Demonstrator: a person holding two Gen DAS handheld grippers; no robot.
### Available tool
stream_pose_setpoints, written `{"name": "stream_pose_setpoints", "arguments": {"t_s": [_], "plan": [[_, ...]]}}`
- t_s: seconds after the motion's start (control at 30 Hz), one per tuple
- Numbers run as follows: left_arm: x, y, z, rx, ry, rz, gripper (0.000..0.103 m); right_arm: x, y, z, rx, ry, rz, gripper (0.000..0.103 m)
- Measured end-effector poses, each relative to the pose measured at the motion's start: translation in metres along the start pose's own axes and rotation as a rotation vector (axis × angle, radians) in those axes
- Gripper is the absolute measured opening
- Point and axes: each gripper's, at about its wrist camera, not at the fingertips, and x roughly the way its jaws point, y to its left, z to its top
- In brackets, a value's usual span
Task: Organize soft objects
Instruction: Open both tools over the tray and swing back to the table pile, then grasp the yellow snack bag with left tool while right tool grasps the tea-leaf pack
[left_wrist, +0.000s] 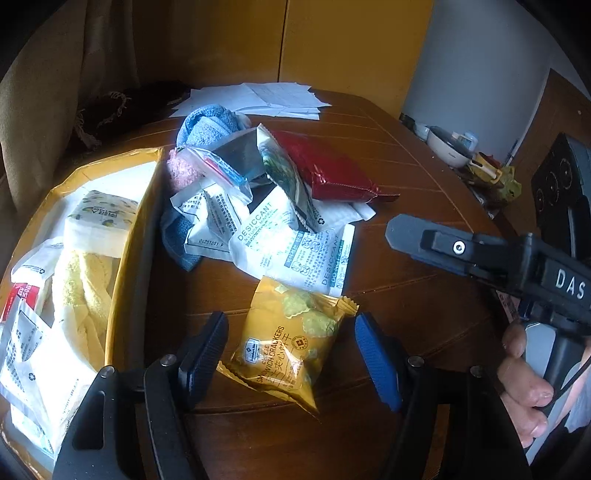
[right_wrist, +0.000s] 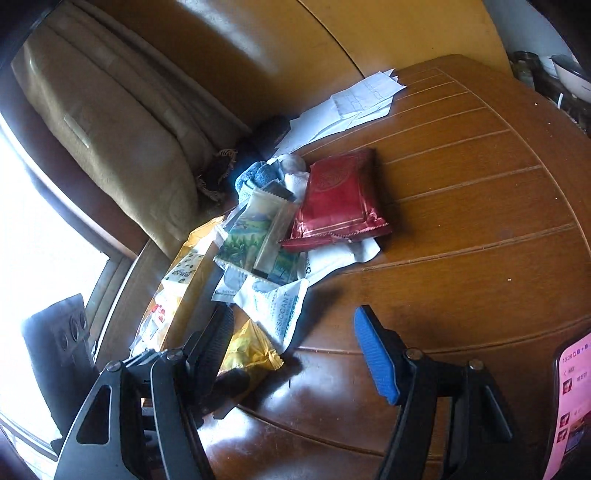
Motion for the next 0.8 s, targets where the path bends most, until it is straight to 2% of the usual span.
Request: {"name": "stream_pose_setpoints", "arguments": {"t_s": [0.1, 0.17, 0.23, 0.4, 0.57, 0.67, 0.73, 0.8], "plan": [[0.002, 0.003, -0.001, -0.017, 0.007, 0.004, 0.060, 0.003, -0.002, 0.005, 0.018, 0.009, 0.013, 0.067], [-0.001, 0.005, -0.003, -0.026, -0.003, -0.003, 0.057, 0.006, 0.000, 0.008, 0.018, 0.011, 0.018, 0.067], [-0.004, 0.004, -0.005, -0.017, -0.010, -0.003, 0.049, 0.008, 0.003, 0.010, 0.021, 0.005, 0.026, 0.067], [-0.016, 0.015, -0.008, -0.057, -0.017, -0.083, 0.048, 0.015, 0.017, 0.015, 0.000, 0.011, 0.042, 0.067], [-0.040, 0.040, -0.010, -0.145, -0.078, -0.160, 0.048, 0.028, 0.029, 0.031, 0.024, 0.034, 0.081, 0.067], [-0.055, 0.054, -0.013, -0.192, -0.117, -0.174, 0.048, 0.047, 0.037, 0.042, 0.023, 0.087, 0.104, 0.067], [-0.062, 0.062, -0.013, -0.203, -0.139, -0.167, 0.048, 0.063, 0.038, 0.046, 0.050, 0.133, 0.072, 0.067], [-0.067, 0.069, -0.014, -0.219, -0.155, -0.175, 0.048, 0.070, 0.039, 0.047, 0.065, 0.135, 0.017, 0.067]]}}
